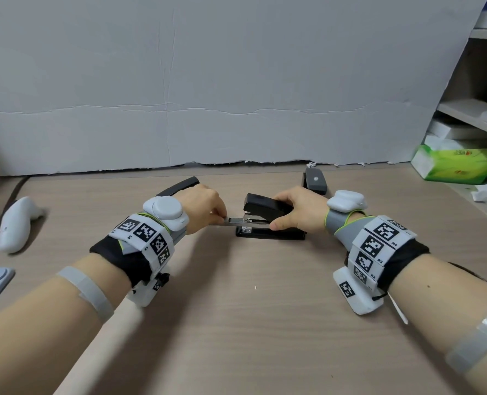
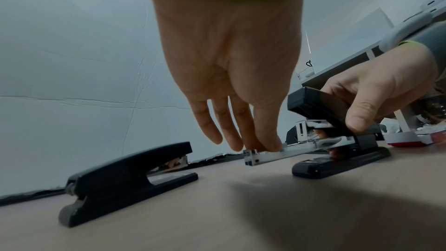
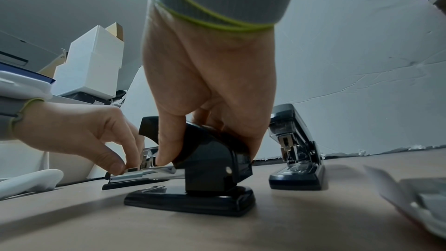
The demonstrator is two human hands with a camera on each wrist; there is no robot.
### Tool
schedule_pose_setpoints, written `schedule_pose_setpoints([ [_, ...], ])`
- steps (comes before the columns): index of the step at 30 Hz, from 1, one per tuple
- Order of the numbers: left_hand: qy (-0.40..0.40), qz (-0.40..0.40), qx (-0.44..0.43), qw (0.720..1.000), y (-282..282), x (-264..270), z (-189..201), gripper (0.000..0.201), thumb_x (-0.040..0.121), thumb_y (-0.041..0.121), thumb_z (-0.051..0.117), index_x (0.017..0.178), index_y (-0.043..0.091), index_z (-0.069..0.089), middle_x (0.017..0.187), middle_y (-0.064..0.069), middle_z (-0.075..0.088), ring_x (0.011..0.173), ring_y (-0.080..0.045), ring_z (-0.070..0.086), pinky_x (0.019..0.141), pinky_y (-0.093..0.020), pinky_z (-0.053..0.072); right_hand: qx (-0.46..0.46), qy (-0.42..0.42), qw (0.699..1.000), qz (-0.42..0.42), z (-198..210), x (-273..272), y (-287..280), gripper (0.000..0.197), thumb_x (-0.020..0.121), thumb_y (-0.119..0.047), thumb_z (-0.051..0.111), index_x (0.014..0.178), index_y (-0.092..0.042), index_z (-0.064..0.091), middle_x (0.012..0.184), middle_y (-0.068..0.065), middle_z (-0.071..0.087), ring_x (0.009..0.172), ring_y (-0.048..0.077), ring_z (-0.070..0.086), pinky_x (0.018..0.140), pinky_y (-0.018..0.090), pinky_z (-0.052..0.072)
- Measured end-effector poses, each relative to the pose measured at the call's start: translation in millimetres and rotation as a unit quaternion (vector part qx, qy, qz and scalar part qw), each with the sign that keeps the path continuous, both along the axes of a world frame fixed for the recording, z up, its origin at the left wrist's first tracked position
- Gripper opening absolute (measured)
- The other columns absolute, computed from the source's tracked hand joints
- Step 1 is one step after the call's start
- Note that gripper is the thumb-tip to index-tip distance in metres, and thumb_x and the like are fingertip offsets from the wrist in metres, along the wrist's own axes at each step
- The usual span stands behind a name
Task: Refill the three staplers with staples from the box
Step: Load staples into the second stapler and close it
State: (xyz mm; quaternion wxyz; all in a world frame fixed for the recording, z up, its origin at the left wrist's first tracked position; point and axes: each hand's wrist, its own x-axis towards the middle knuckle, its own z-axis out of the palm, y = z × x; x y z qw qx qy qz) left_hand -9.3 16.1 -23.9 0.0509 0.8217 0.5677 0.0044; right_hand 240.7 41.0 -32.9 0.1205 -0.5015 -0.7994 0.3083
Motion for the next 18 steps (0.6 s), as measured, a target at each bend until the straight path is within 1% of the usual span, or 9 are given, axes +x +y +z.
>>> schedule_pose_setpoints([
  [4, 0.008, 0.017, -0.019, 1.000, 1, -8, 2, 0.013, 0.089, 0.027, 0.066, 0.097, 0.029, 0.076, 0.082, 0.010, 0.061, 0.091, -0.019, 0.058, 0.082, -0.037, 0.053, 0.001, -0.004, 1.000, 0.003, 2, -1, -1, 0.019, 0.076, -0.029, 0.080, 0.080, -0.035, 0.063, 0.093, 0.002, 0.074, 0.089, 0.027, 0.070, 0.082, 0.039, 0.056],
  [6, 0.001, 0.026, -0.028, 0.999, 0, -10, 3, 0.013, 0.088, 0.025, 0.067, 0.096, 0.028, 0.076, 0.082, 0.010, 0.062, 0.091, -0.018, 0.061, 0.081, -0.035, 0.053, 0.000, -0.005, 1.000, 0.000, 2, -1, -1, 0.018, 0.076, -0.030, 0.080, 0.083, -0.034, 0.064, 0.093, 0.002, 0.074, 0.088, 0.028, 0.070, 0.082, 0.040, 0.057],
  [7, -0.015, 0.031, -0.034, 0.999, 0, -9, 3, 0.012, 0.087, 0.025, 0.067, 0.095, 0.026, 0.076, 0.082, 0.009, 0.064, 0.090, -0.017, 0.062, 0.079, -0.032, 0.052, 0.000, -0.004, 1.000, -0.001, 2, 0, -1, 0.018, 0.075, -0.030, 0.080, 0.086, -0.033, 0.066, 0.093, 0.002, 0.074, 0.088, 0.028, 0.070, 0.082, 0.041, 0.057],
  [10, -0.074, 0.064, -0.036, 0.995, 0, -3, 3, 0.015, 0.089, 0.028, 0.062, 0.088, 0.024, 0.076, 0.083, 0.007, 0.071, 0.078, -0.011, 0.062, 0.064, -0.020, 0.045, 0.001, -0.005, 1.000, -0.001, 2, -1, -1, 0.020, 0.075, -0.030, 0.080, 0.091, -0.032, 0.067, 0.093, 0.003, 0.074, 0.088, 0.028, 0.070, 0.083, 0.042, 0.057],
  [11, -0.083, 0.076, -0.038, 0.993, 2, 0, 2, 0.017, 0.090, 0.030, 0.060, 0.089, 0.024, 0.076, 0.084, 0.006, 0.073, 0.077, -0.011, 0.061, 0.063, -0.020, 0.044, 0.001, -0.004, 1.000, -0.002, 2, -1, -2, 0.020, 0.075, -0.030, 0.080, 0.090, -0.032, 0.067, 0.093, 0.003, 0.074, 0.088, 0.028, 0.070, 0.083, 0.042, 0.057],
  [13, -0.087, 0.092, -0.065, 0.990, 6, 4, -1, 0.018, 0.089, 0.032, 0.061, 0.090, 0.023, 0.076, 0.085, 0.005, 0.073, 0.081, -0.015, 0.064, 0.071, -0.025, 0.049, 0.003, -0.006, 1.000, -0.003, 2, -1, -2, 0.019, 0.075, -0.031, 0.080, 0.089, -0.032, 0.066, 0.092, 0.003, 0.074, 0.088, 0.028, 0.070, 0.083, 0.043, 0.057],
  [14, -0.088, 0.096, -0.082, 0.988, 9, 5, -2, 0.017, 0.089, 0.032, 0.062, 0.090, 0.023, 0.077, 0.082, 0.005, 0.073, 0.080, -0.016, 0.065, 0.071, -0.026, 0.051, 0.005, -0.007, 1.000, -0.004, 2, -1, -2, 0.019, 0.075, -0.031, 0.080, 0.088, -0.032, 0.066, 0.091, 0.003, 0.074, 0.087, 0.028, 0.070, 0.083, 0.043, 0.057],
  [17, -0.126, 0.107, -0.129, 0.978, 15, 4, -3, 0.014, 0.088, 0.026, 0.065, 0.086, 0.018, 0.077, 0.072, 0.004, 0.070, 0.065, -0.013, 0.061, 0.057, -0.019, 0.051, 0.004, -0.008, 1.000, -0.007, 1, 0, -3, 0.020, 0.075, -0.032, 0.080, 0.087, -0.035, 0.065, 0.092, 0.001, 0.074, 0.087, 0.026, 0.070, 0.082, 0.041, 0.057],
  [18, -0.142, 0.110, -0.141, 0.974, 17, 3, -3, 0.013, 0.088, 0.024, 0.066, 0.086, 0.017, 0.077, 0.070, 0.004, 0.069, 0.063, -0.011, 0.060, 0.053, -0.016, 0.050, 0.004, -0.007, 1.000, -0.007, 1, 0, -3, 0.020, 0.075, -0.032, 0.080, 0.086, -0.036, 0.064, 0.092, 0.001, 0.074, 0.088, 0.026, 0.069, 0.082, 0.040, 0.057],
])
